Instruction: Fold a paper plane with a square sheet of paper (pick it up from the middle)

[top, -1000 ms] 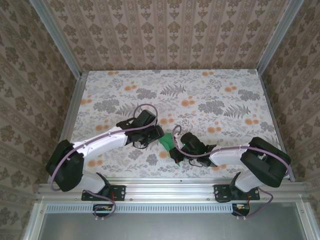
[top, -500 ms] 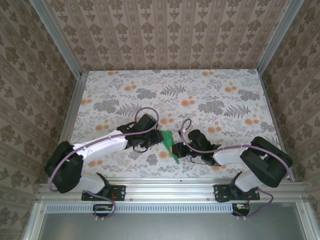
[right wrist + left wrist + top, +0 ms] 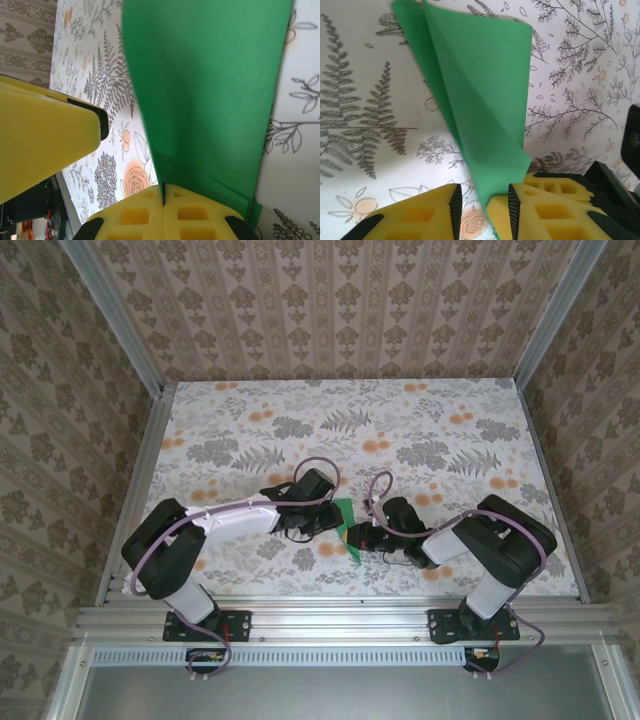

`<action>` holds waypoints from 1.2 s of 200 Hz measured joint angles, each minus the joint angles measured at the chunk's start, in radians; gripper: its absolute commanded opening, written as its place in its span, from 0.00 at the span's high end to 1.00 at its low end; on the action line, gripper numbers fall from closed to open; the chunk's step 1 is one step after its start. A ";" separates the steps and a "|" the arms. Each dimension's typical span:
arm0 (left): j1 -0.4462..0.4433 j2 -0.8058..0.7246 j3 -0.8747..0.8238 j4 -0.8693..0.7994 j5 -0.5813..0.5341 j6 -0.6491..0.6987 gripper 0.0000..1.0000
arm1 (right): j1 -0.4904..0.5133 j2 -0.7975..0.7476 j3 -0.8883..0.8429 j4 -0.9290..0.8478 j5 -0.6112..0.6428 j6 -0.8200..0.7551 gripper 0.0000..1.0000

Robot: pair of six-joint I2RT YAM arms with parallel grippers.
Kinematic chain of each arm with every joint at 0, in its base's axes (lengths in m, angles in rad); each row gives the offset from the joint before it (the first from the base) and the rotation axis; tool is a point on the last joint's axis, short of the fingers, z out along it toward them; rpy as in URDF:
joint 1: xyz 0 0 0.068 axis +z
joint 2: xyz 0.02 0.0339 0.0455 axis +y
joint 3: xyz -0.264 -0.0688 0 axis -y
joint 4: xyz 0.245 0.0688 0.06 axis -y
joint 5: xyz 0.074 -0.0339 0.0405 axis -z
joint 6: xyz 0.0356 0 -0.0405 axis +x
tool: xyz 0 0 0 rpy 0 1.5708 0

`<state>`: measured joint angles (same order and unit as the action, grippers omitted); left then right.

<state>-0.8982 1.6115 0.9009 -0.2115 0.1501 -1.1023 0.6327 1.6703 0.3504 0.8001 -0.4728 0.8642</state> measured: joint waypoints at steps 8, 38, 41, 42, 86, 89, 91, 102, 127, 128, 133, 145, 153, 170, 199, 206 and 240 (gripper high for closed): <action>0.000 0.008 0.003 0.006 0.003 0.000 0.69 | -0.001 0.005 -0.003 0.012 -0.005 0.007 0.99; 0.001 0.043 0.019 0.041 0.011 0.000 0.70 | -0.008 0.006 -0.010 0.036 -0.015 0.026 0.99; 0.002 0.045 0.020 0.044 0.012 0.000 0.70 | -0.009 0.006 -0.010 0.037 -0.016 0.028 0.99; 0.002 0.046 0.021 0.045 0.013 0.000 0.70 | -0.009 0.006 -0.011 0.038 -0.016 0.029 0.99; 0.010 0.050 0.023 0.071 0.015 0.004 0.67 | -0.019 -0.005 -0.016 0.042 -0.037 0.038 0.97; 0.011 0.050 0.023 0.071 0.015 0.004 0.67 | -0.020 -0.007 -0.017 0.042 -0.037 0.038 0.97; 0.012 0.050 0.023 0.072 0.015 0.004 0.67 | -0.020 -0.009 -0.017 0.042 -0.037 0.038 0.97; 0.016 0.050 0.023 0.073 0.019 0.005 0.66 | -0.024 -0.021 -0.019 0.042 -0.038 0.042 0.96; 0.020 0.050 0.023 0.086 0.026 0.008 0.66 | -0.036 -0.034 -0.019 0.042 -0.039 0.056 0.95; 0.020 0.050 0.023 0.086 0.026 0.008 0.66 | -0.036 -0.034 -0.019 0.042 -0.039 0.056 0.95; 0.020 0.050 0.023 0.087 0.027 0.008 0.66 | -0.039 -0.034 -0.019 0.041 -0.041 0.059 0.95; 0.020 0.051 0.024 0.088 0.030 0.008 0.65 | -0.041 -0.034 -0.019 0.039 -0.046 0.061 0.95; 0.020 0.055 0.027 0.089 0.034 0.010 0.65 | -0.042 -0.034 -0.019 0.037 -0.051 0.064 0.96; 0.020 0.074 0.043 0.098 0.040 0.019 0.64 | -0.041 -0.033 -0.019 0.037 -0.060 0.073 0.96; 0.020 0.105 0.058 0.116 0.050 0.026 0.65 | -0.045 -0.015 -0.019 0.030 -0.067 0.084 0.95; 0.020 0.111 0.061 0.115 0.051 0.026 0.66 | -0.046 -0.014 -0.019 0.025 -0.067 0.084 0.94; 0.021 0.165 0.089 0.108 0.055 0.026 0.67 | -0.046 -0.017 -0.014 -0.023 -0.066 0.081 0.78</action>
<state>-0.8772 1.7763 0.9894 -0.1040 0.2047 -1.0767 0.5869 1.6531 0.3367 0.7776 -0.5388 0.9451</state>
